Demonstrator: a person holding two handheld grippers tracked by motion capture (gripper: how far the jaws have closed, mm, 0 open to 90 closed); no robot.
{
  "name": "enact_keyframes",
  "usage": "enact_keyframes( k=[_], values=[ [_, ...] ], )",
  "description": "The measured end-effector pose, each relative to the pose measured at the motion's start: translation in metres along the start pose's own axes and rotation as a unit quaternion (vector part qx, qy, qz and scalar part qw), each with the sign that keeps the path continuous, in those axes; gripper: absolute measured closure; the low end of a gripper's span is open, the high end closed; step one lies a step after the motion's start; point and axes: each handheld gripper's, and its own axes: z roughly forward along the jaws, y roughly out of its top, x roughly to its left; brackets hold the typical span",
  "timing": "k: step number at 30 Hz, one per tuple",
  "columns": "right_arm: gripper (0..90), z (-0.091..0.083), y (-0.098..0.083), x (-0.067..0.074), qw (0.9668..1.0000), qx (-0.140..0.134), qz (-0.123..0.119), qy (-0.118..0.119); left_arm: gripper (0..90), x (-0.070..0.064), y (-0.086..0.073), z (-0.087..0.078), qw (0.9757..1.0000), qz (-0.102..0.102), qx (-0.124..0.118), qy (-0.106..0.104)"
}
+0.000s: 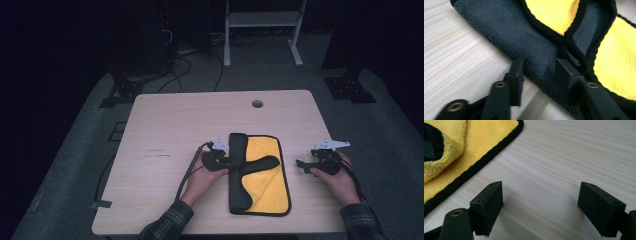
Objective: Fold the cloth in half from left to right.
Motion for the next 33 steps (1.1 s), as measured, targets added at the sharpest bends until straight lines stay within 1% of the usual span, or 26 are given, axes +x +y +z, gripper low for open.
enact_keyframes(
  k=[2,5,6,9,11,14,23,26,27,30,31,32,33],
  values=[
    [19.2,0.000,0.000,0.000,1.0000,0.000,0.000,0.000,68.6,-0.002,-0.001,0.000,1.0000,-0.004,-0.001,0.005],
    [19.3,0.000,0.000,0.000,1.0000,0.000,0.000,0.000,80.4,-0.003,-0.001,0.000,0.9999,-0.016,0.001,0.000],
    [19.3,0.000,0.000,0.000,1.0000,0.000,0.000,0.000,82.6,-0.003,-0.001,0.000,0.9998,-0.019,0.002,0.000],
    [19.3,0.000,0.000,0.000,1.0000,0.000,0.000,0.000,85.2,0.000,-0.003,-0.004,0.9996,-0.028,0.004,-0.007],
    [19.3,0.000,0.000,0.000,1.0000,0.000,0.000,0.000,85.7,0.004,-0.007,-0.008,0.9993,-0.036,0.004,-0.011],
    [19.3,0.000,0.000,0.000,1.0000,0.000,0.000,0.000,86.0,0.010,-0.013,-0.015,0.9990,-0.044,0.005,-0.010],
    [19.3,0.000,0.000,0.000,1.0000,0.000,0.000,0.000,86.0,0.035,-0.035,-0.045,0.9981,-0.060,0.005,0.017],
    [19.2,0.000,0.000,0.000,1.0000,0.000,0.000,-0.001,85.9,0.042,-0.041,-0.054,0.9978,-0.062,0.006,0.022],
    [19.2,0.000,0.000,0.000,1.0000,0.000,-0.001,0.000,85.9,0.044,-0.044,-0.057,0.9977,-0.063,0.007,0.025],
    [19.3,0.000,0.000,0.000,1.0000,0.000,-0.001,0.000,84.7,0.045,-0.047,-0.060,0.9978,-0.060,0.005,0.027],
    [19.4,0.000,0.000,0.000,1.0000,0.000,-0.001,0.000,83.2,0.044,-0.048,-0.060,0.9978,-0.059,0.003,0.031],
    [19.5,0.000,0.000,0.001,1.0000,0.000,0.001,-0.002,80.6,0.044,-0.048,-0.061,0.9979,-0.053,0.005,0.036],
    [19.6,0.000,0.000,0.001,1.0000,0.000,0.003,-0.003,75.5,0.044,-0.047,-0.062,0.9979,-0.049,0.004,0.041]
  ],
)
